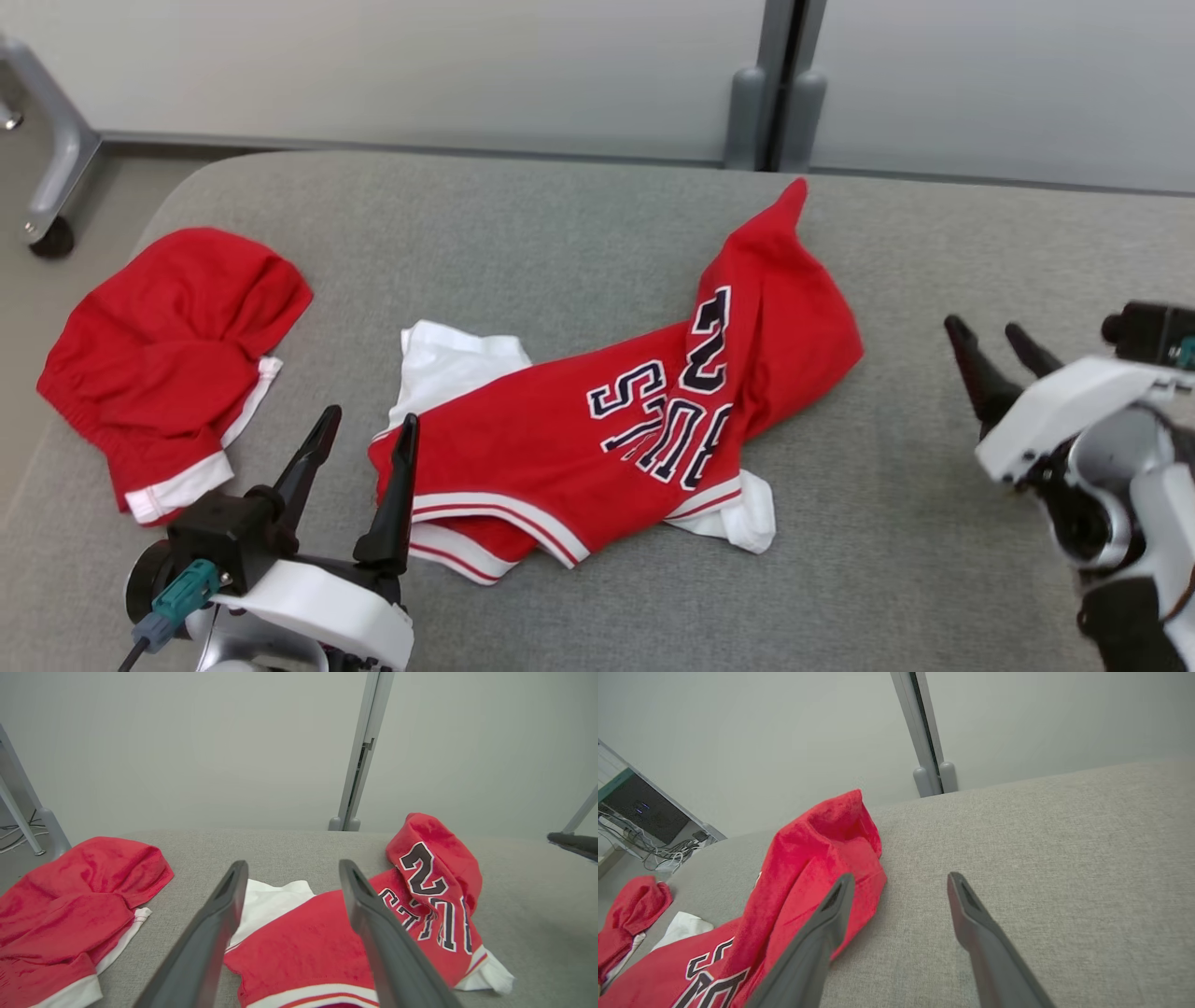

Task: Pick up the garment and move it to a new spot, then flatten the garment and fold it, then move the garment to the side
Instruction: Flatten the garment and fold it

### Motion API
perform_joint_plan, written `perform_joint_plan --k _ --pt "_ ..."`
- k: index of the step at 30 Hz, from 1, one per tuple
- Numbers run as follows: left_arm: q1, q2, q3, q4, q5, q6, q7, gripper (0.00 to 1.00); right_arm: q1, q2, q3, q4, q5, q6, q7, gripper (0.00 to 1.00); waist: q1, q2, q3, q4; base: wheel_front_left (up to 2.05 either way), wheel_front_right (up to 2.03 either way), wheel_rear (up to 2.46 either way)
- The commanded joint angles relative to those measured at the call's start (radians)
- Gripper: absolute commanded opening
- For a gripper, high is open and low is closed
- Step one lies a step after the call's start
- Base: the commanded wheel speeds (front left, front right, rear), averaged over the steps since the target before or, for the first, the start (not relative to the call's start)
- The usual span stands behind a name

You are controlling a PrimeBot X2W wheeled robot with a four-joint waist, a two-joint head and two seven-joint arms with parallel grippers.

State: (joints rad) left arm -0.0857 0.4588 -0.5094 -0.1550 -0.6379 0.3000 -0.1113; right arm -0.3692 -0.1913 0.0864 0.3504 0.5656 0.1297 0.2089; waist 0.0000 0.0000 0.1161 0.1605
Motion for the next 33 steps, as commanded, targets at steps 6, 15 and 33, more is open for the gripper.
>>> perform_joint_plan --k 6,15,33 --pt "-0.057 -0.014 -0.012 0.024 0.013 -0.019 -0.005 1.00 -0.219 -0.052 0.002 0.217 0.043 0.002 0.102 1.00 0.0000 0.0000 0.097 0.089 0.00 0.00 0.00" --pt "-0.098 -0.038 -0.027 0.052 0.012 -0.033 -0.014 1.00 -0.417 -0.028 -0.042 0.473 0.167 0.002 0.256 1.00 0.0000 0.0000 0.146 0.156 0.00 0.00 0.00" --pt "-0.090 -0.031 -0.033 0.080 0.005 -0.029 -0.014 1.00 -0.435 -0.004 0.002 0.530 0.236 0.002 0.207 0.00 0.0000 0.0000 0.112 0.123 0.00 0.00 0.00"
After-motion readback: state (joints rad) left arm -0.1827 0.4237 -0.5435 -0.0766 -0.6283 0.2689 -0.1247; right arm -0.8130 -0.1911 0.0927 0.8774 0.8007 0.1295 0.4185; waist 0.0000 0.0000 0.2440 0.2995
